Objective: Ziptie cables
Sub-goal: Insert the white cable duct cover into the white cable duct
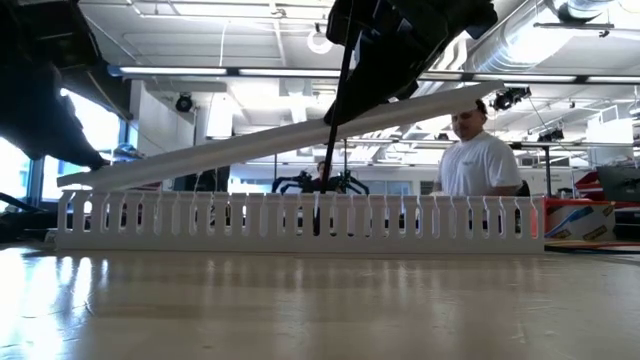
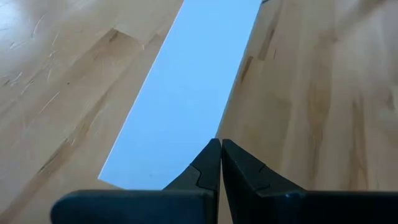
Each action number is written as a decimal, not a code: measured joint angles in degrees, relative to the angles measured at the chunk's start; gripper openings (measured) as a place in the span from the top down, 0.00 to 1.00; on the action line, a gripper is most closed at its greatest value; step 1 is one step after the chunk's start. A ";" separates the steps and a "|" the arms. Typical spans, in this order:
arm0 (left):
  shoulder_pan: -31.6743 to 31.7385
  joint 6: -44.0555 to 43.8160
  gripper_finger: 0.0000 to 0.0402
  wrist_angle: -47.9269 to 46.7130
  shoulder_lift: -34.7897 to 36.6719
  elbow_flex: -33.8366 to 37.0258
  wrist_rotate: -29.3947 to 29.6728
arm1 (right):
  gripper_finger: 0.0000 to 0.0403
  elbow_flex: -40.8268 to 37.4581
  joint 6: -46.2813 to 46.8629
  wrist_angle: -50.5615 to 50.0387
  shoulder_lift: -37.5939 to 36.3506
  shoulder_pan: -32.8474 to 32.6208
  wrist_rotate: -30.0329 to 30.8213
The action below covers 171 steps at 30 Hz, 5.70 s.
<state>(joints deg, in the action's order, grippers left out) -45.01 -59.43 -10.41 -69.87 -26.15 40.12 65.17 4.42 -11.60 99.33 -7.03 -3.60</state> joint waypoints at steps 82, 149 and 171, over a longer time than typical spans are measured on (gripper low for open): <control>0.04 5.57 1.00 18.05 1.60 8.07 2.36 | 0.49 1.51 -2.96 -2.59 0.09 -1.38 -1.11; 0.04 8.63 1.00 22.25 1.64 8.07 3.49 | 0.49 1.51 -6.38 -1.17 0.70 -2.91 1.56; 0.04 8.63 1.00 22.25 1.62 8.07 3.73 | 0.49 1.51 -7.24 -1.84 0.70 -2.91 4.62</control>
<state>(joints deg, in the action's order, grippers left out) -44.98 -50.81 11.84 -68.25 -18.09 43.86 66.67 -2.82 -13.45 100.03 -9.94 1.01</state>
